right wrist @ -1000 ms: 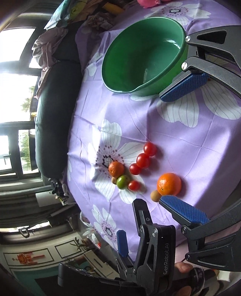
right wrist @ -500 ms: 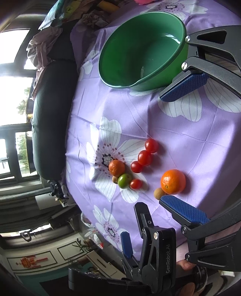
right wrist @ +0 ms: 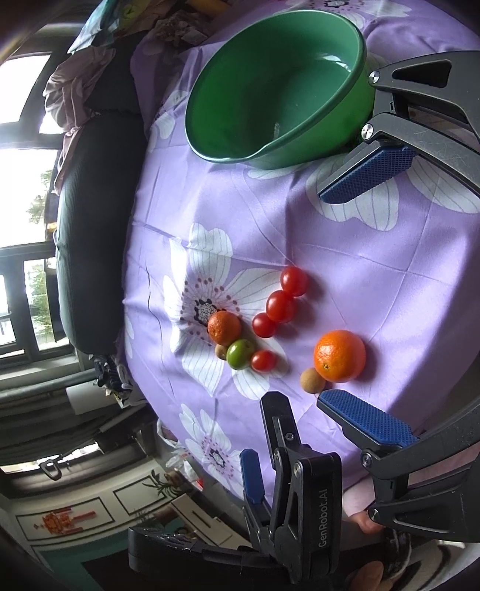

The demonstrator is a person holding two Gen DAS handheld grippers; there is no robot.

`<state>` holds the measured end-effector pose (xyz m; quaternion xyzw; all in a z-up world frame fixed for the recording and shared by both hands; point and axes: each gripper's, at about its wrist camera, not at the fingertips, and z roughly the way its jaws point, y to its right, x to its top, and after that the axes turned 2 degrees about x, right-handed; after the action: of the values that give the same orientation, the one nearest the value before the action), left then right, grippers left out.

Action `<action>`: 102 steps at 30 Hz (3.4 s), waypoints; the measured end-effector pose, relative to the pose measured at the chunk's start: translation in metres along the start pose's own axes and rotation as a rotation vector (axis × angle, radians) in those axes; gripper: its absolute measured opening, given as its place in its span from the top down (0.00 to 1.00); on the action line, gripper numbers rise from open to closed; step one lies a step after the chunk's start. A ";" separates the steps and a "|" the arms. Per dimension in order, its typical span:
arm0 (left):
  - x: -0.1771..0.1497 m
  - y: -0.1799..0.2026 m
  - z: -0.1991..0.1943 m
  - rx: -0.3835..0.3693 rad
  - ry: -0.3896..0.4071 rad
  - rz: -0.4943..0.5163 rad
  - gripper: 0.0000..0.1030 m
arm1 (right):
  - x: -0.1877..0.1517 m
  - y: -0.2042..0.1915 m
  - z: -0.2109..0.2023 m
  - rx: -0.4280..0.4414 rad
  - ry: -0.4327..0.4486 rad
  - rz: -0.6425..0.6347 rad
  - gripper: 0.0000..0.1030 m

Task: Organize fruits
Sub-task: 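Move the left tool toward the large orange near the tomatoes, then close the left tool on the large orange and lift it, then carry the orange over the green bowl and open the left tool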

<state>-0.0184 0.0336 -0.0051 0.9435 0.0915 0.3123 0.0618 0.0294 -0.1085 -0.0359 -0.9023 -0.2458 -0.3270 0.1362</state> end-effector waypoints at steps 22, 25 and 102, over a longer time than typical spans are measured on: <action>-0.019 0.002 0.014 -0.194 -0.081 0.031 0.04 | -0.019 0.005 0.023 0.139 -0.083 0.052 0.18; -0.024 0.000 0.017 -0.207 -0.096 0.036 0.07 | -0.023 0.001 0.027 0.150 -0.095 0.032 0.18; 0.066 0.188 0.050 -0.473 -0.041 0.377 0.58 | 0.006 0.109 -0.041 -0.032 0.180 0.176 0.57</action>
<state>0.0889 -0.1385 0.0252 0.9094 -0.1618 0.3120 0.2227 0.0704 -0.2150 -0.0102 -0.8894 -0.1473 -0.3972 0.1716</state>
